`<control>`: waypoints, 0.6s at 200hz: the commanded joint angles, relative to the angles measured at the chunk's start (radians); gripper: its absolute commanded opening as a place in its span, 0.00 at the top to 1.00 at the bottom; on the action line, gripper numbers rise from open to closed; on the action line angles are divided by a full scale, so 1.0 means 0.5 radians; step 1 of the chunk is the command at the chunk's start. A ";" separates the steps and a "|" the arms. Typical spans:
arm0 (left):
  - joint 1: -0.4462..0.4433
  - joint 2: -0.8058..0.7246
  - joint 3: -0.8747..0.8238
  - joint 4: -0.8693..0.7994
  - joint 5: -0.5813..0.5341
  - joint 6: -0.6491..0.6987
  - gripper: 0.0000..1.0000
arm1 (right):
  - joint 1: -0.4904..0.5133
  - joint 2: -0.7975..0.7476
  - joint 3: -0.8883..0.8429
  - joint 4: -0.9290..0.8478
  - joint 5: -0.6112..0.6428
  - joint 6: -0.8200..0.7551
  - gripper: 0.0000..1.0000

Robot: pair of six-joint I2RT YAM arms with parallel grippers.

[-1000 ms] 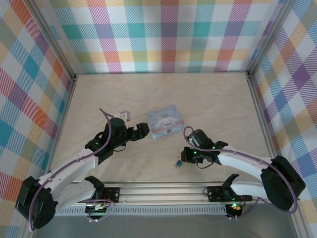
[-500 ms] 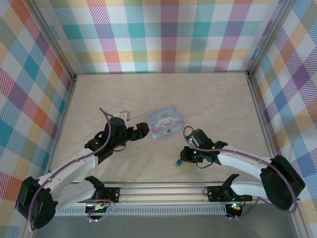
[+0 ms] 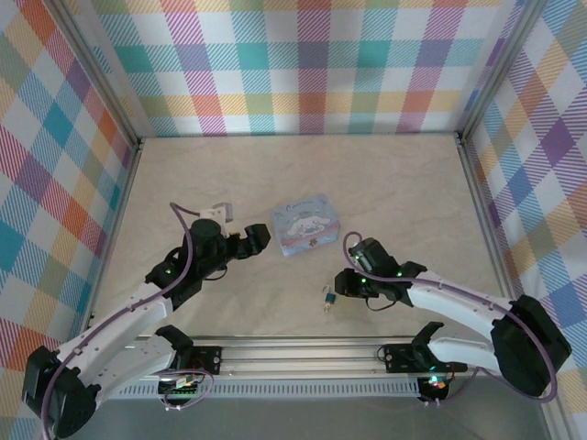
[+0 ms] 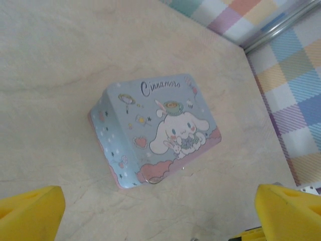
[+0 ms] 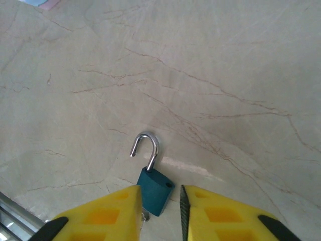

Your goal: Unlock a padlock with a key

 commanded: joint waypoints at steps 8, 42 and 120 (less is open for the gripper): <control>-0.013 -0.142 0.057 -0.114 -0.193 0.054 0.03 | 0.008 -0.119 0.125 -0.124 0.159 -0.125 0.67; -0.014 -0.353 0.016 -0.155 -0.354 0.062 0.03 | -0.016 -0.261 0.226 -0.155 0.356 -0.280 0.54; -0.012 -0.531 0.009 -0.321 -0.661 0.242 0.00 | -0.419 -0.369 0.363 0.008 0.621 -0.763 0.20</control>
